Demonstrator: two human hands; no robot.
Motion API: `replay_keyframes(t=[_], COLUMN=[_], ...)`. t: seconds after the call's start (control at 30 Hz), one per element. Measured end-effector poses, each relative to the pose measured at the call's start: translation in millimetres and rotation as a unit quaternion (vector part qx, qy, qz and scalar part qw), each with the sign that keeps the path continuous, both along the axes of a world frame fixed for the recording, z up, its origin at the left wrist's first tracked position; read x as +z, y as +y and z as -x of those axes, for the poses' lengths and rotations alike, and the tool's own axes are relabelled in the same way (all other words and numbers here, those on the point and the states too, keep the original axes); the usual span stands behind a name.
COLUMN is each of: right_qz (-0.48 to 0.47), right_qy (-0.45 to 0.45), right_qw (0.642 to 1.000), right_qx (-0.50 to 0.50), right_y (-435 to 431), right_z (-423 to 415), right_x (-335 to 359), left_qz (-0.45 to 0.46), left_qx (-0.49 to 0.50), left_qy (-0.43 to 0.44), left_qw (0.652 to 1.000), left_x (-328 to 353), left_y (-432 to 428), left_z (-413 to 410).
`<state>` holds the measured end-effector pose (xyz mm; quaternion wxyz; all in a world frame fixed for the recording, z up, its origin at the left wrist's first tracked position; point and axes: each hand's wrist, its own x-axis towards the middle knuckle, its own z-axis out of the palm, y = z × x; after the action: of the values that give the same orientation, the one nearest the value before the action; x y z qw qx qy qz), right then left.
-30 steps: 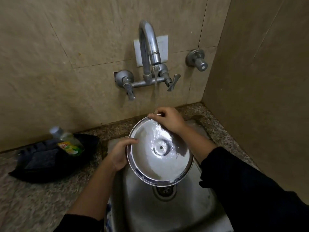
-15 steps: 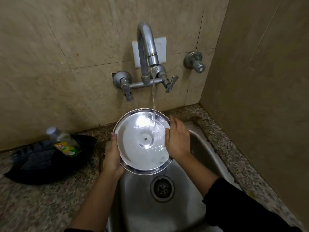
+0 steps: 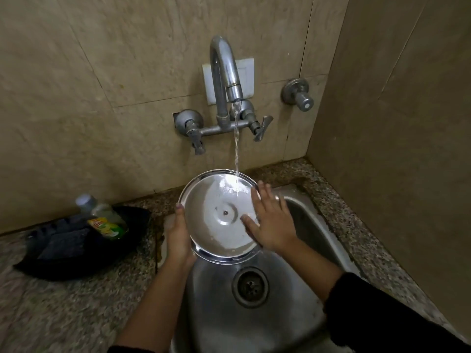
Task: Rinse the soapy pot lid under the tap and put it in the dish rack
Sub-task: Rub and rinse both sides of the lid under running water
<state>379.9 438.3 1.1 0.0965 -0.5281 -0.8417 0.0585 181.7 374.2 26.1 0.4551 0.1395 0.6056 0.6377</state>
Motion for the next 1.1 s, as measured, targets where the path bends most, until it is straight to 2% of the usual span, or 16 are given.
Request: replay_keyframes(t=[0.07,0.2,0.33,0.4,0.5,0.57,0.6,0.63,0.67,0.73,0.83,0.9,0.93,0.97,1.03,1.1], right_qz=[-0.032,-0.01,0.064,0.04,-0.004,0.043,0.109,0.175,0.222,0.286,0.33,0.337,0.326,0.297,0.199,0.082], right_qy=[0.007,0.055,0.046,0.064,0.08,0.16,0.242,0.339,0.424,0.539,0.625,0.649,0.651,0.644,0.579,0.464], right_qw=[0.999,0.978,0.953,0.95,0.96,0.963,0.949,0.917,0.875,0.792,0.7,0.668,0.666,0.681,0.76,0.849], right_qx=[0.003,0.203,0.291,0.303,0.267,0.212,0.17,0.12,0.067,-0.024,-0.103,-0.14,-0.162,-0.183,-0.218,-0.241], right_y=[11.8,-14.7,-52.2,-56.1,-44.4,-27.2,-17.1,-6.4,5.1,24.3,41.8,45.3,44.4,42.6,35.9,25.9], right_z=[15.2,50.9,31.6,17.9,9.8,7.6,6.4,4.5,3.2,3.4,11.2,17.8,18.9,18.6,14.9,9.5], right_x=[14.2,31.9,25.0,26.1,42.5,58.8,66.0,71.7,73.2,67.8,58.3,52.7,49.9,46.0,36.5,27.4], left_qz=[0.006,-0.011,0.029,0.052,0.09,0.099,0.101,0.092,0.081,0.046,-0.009,-0.034,-0.036,-0.041,-0.037,-0.016], left_qx=[-0.031,-0.091,-0.044,-0.059,-0.07,-0.097,-0.113,-0.122,-0.12,-0.104,-0.105,-0.106,-0.084,-0.062,-0.043,-0.038], left_qy=[-0.02,-0.088,-0.095,-0.108,-0.148,-0.177,-0.171,-0.159,-0.153,-0.175,-0.244,-0.241,-0.222,-0.207,-0.161,-0.105], left_qw=[0.999,0.992,0.994,0.991,0.982,0.974,0.974,0.975,0.978,0.978,0.964,0.964,0.971,0.975,0.985,0.994], left_x=[-4.1,4.8,10.2,10.5,12.5,12.9,10.5,6.7,5.8,3.8,1.3,7.9,13.4,15.9,16.6,12.1], left_y=[-0.7,6.3,12.9,10.5,5.2,7.1,7.9,7.6,5.0,-3.4,-12.0,-14.2,-14.1,-13.9,-12.6,-8.3], left_z=[-9.4,-25.8,-11.2,-9.5,-9.3,-7.7,-7.8,-6.5,-6.6,-6.6,-2.4,-4.7,-7.7,-10.7,-16.2,-24.8])
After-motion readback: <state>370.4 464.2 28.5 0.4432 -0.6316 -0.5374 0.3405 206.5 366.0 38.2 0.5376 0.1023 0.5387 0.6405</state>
